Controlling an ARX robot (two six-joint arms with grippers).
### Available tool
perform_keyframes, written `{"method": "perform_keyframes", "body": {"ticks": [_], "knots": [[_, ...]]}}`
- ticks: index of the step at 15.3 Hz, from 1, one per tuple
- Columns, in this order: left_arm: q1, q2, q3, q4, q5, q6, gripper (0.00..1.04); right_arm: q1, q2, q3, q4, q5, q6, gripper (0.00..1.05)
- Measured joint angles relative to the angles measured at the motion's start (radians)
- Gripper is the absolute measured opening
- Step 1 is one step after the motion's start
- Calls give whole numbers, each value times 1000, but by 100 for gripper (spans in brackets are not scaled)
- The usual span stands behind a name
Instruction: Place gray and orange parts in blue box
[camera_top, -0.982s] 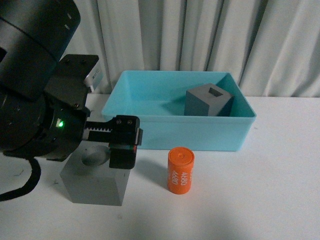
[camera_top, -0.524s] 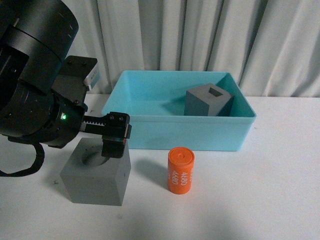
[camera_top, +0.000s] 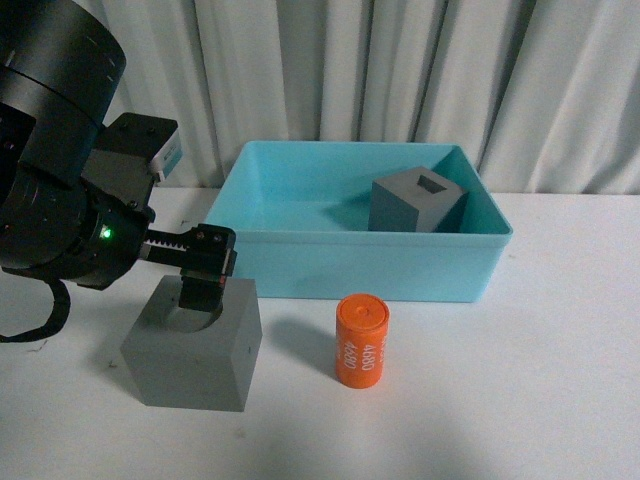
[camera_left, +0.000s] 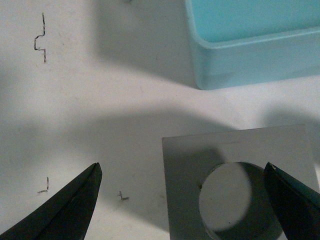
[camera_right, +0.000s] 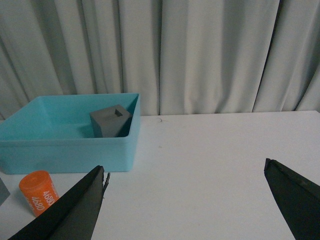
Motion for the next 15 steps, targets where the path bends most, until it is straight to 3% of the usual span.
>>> {"method": "perform_keyframes", "body": {"ticks": [15], "knots": [[39,20,-48,26,31,66,98,0,0,0,0,0,0,98]]}}
